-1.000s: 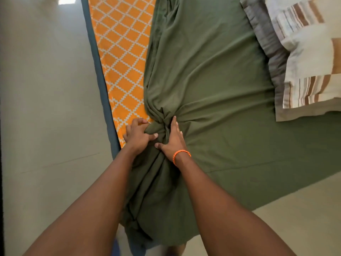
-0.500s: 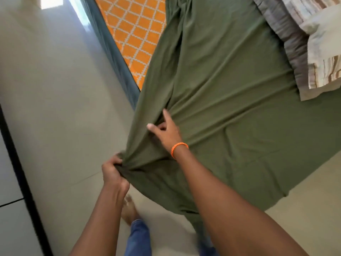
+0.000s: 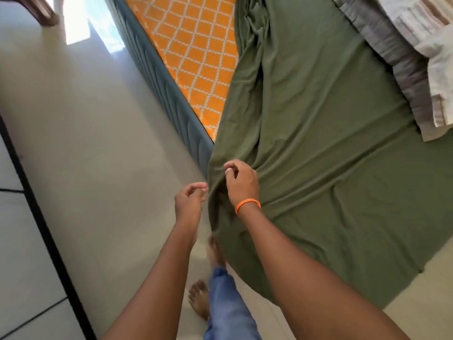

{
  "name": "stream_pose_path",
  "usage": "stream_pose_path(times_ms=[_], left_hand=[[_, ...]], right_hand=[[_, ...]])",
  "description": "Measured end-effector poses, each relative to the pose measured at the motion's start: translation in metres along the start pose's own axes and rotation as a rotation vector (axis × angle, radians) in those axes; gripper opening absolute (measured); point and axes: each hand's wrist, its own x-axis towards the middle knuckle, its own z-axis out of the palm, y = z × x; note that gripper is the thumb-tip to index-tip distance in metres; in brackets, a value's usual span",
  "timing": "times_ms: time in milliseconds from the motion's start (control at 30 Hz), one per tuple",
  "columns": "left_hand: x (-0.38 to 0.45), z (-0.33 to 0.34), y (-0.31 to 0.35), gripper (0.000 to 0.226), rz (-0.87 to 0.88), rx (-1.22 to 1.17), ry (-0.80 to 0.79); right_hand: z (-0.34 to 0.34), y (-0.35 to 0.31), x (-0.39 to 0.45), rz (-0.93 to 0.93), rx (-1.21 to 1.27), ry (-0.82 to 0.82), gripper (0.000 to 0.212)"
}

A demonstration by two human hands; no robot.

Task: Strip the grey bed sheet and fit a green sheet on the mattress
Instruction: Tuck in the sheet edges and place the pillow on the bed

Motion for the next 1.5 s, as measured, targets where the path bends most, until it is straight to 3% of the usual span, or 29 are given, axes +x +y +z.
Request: stream_pose_path(times_ms=[167, 300, 400, 500, 600, 667, 700, 733, 833, 900, 933, 967, 1033, 1100, 1133, 1200, 1267, 1300, 1367, 1433, 1500], left_hand=[[0.051, 0.043, 0.084, 0.020, 0.152, 0.069, -0.140], [0.113, 0.083, 0.148, 0.024, 0.216, 0.195, -0.178], [0.153, 0.111, 0.184, 0.033, 0.233, 0.281, -0.215], [0.193, 0.134, 0.210, 0.031, 0.242, 0.346, -0.262], [0.222, 0.143, 0.231, 0.029, 0.208, 0.315, -0.272], [0.238, 0.144, 0.244, 0.029, 0.165, 0.265, -0.286], [0.245, 0.141, 0.252, 0.039, 0.161, 0.233, -0.296], [0.252, 0.137, 0.259, 0.052, 0.161, 0.189, -0.302], [0.284, 0.122, 0.291, 0.065, 0.127, 0.147, -0.290], [0.308, 0.113, 0.308, 0.055, 0.068, 0.123, -0.270], [0.323, 0.108, 0.320, 0.047, 0.035, 0.113, -0.276], [0.333, 0.104, 0.329, 0.041, 0.014, 0.108, -0.282], [0.352, 0.091, 0.352, 0.029, -0.013, 0.094, -0.308], [0.361, 0.064, 0.368, 0.024, 0.039, 0.128, -0.271], [0.366, 0.045, 0.372, 0.027, 0.095, 0.193, -0.248], [0.381, -0.009, 0.371, 0.029, 0.134, 0.350, -0.263], [0.391, -0.060, 0.367, 0.024, 0.008, 0.460, -0.327], [0.396, -0.079, 0.368, 0.021, -0.074, 0.489, -0.385], [0.414, -0.102, 0.381, 0.023, -0.116, 0.521, -0.477], [0.441, -0.106, 0.406, 0.028, -0.060, 0.493, -0.445], [0.474, -0.106, 0.442, 0.020, 0.027, 0.466, -0.411]], right_hand=[[0.002, -0.026, 0.076, 0.003, -0.004, 0.163, 0.016], [0.012, -0.050, 0.149, 0.174, -0.123, 0.227, 0.075], [0.022, -0.060, 0.193, 0.344, -0.194, 0.206, 0.092], [0.033, -0.064, 0.218, 0.336, -0.213, 0.176, 0.071], [0.040, -0.059, 0.232, 0.359, 0.059, 0.161, 0.040], [0.048, -0.065, 0.219, 0.468, 0.422, -0.074, 0.012], [0.052, -0.071, 0.207, 0.518, 0.515, -0.284, 0.007], [0.054, -0.076, 0.195, 0.564, 0.543, -0.466, 0.016], [0.042, -0.088, 0.197, 0.654, 0.376, -0.789, 0.019], [0.029, -0.097, 0.224, 0.639, 0.082, -0.971, 0.014], [0.029, -0.107, 0.243, 0.614, -0.038, -0.980, 0.009], [0.033, -0.117, 0.261, 0.561, -0.130, -0.878, 0.010], [0.059, -0.141, 0.294, 0.412, -0.167, -0.345, 0.018], [0.090, -0.178, 0.322, 0.338, -0.020, 0.168, 0.016], [0.105, -0.200, 0.337, 0.313, 0.070, 0.298, 0.017], [0.142, -0.257, 0.362, 0.308, 0.132, 0.291, 0.051], [0.179, -0.305, 0.384, 0.387, -0.043, 0.072, 0.095], [0.198, -0.325, 0.392, 0.427, -0.138, 0.002, 0.105], [0.231, -0.354, 0.404, 0.500, -0.203, 0.007, 0.100], [0.247, -0.361, 0.417, 0.565, -0.181, 0.107, 0.066], [0.259, -0.366, 0.424, 0.601, -0.096, 0.220, 0.046]])
